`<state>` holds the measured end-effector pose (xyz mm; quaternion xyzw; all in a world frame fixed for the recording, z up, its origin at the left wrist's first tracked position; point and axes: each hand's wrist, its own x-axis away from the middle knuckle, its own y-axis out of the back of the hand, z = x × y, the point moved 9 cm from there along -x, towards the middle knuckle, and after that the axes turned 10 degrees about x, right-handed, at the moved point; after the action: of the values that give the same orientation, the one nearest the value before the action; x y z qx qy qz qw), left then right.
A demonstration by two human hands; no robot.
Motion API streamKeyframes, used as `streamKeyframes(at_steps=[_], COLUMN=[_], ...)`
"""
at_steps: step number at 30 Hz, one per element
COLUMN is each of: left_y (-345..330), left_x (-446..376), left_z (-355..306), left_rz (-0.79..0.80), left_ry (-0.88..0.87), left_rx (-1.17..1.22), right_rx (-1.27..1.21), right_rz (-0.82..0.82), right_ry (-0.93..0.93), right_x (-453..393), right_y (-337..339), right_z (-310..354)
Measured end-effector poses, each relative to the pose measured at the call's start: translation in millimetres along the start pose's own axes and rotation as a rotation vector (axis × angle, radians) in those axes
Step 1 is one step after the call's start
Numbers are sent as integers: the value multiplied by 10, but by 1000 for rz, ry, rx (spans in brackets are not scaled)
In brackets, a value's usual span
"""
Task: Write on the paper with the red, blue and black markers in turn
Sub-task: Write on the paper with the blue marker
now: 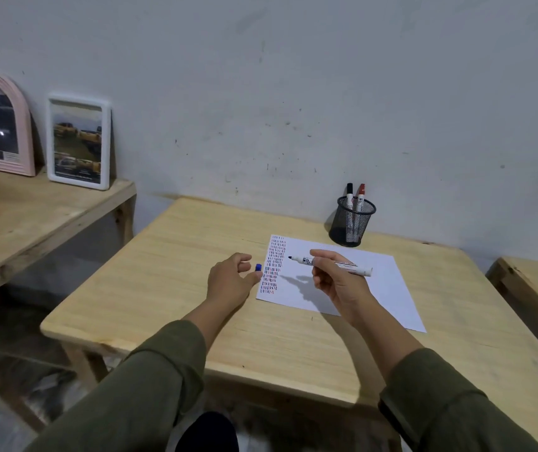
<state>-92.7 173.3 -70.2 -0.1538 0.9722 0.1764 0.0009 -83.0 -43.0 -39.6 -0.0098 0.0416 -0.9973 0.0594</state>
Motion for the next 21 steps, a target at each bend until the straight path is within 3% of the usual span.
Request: streamKeyframes(at_steps=[10, 21], left_y=[-38, -33], left_x=[101, 90], left_z=[30, 52], left_rz=[129, 146], left_ry=[-23, -34], left_rx=[-126, -105], right_rx=[151, 175], right_rz=[28, 31], right_ry=[-93, -126], right_x=[28, -8], right_y=[-90, -106], right_z=[-267, -364])
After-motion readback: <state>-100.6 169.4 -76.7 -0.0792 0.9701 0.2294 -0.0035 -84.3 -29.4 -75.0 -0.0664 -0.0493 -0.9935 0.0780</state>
